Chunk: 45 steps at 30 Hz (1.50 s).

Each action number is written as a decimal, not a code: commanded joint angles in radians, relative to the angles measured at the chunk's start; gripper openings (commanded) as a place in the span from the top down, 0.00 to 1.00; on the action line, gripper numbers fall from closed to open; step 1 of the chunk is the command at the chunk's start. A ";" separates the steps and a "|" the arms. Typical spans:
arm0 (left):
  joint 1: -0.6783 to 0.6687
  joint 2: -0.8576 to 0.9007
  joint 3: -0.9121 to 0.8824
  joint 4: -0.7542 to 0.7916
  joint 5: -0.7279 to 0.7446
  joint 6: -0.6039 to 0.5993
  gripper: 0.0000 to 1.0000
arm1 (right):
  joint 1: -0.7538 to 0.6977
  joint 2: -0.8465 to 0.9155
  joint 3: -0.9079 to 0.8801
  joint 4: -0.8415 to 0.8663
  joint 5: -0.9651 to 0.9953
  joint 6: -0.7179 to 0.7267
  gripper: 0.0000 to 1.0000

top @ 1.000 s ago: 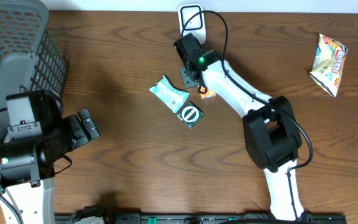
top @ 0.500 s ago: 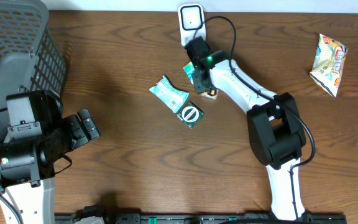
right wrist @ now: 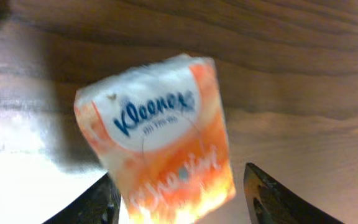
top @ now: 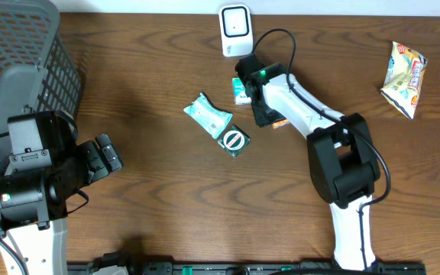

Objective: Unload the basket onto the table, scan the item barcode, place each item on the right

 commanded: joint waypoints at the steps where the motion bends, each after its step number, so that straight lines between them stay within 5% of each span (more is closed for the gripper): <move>1: 0.005 0.000 -0.002 0.000 -0.016 -0.009 0.02 | 0.002 -0.113 0.000 -0.018 0.030 0.031 0.41; 15: 0.005 0.000 -0.002 0.000 -0.017 -0.010 0.03 | 0.024 -0.202 0.000 -0.004 -0.421 0.029 0.14; 27: 0.005 0.000 -0.002 0.000 -0.016 -0.009 0.03 | 0.055 -0.202 0.000 0.018 -0.442 0.029 0.14; 32: 0.005 0.000 -0.002 0.000 -0.017 -0.009 0.02 | 0.078 -0.201 0.000 0.113 -0.503 0.024 0.23; 45: 0.005 0.000 -0.002 0.000 -0.016 -0.009 0.02 | 0.159 -0.142 -0.001 0.274 -0.557 -0.169 0.30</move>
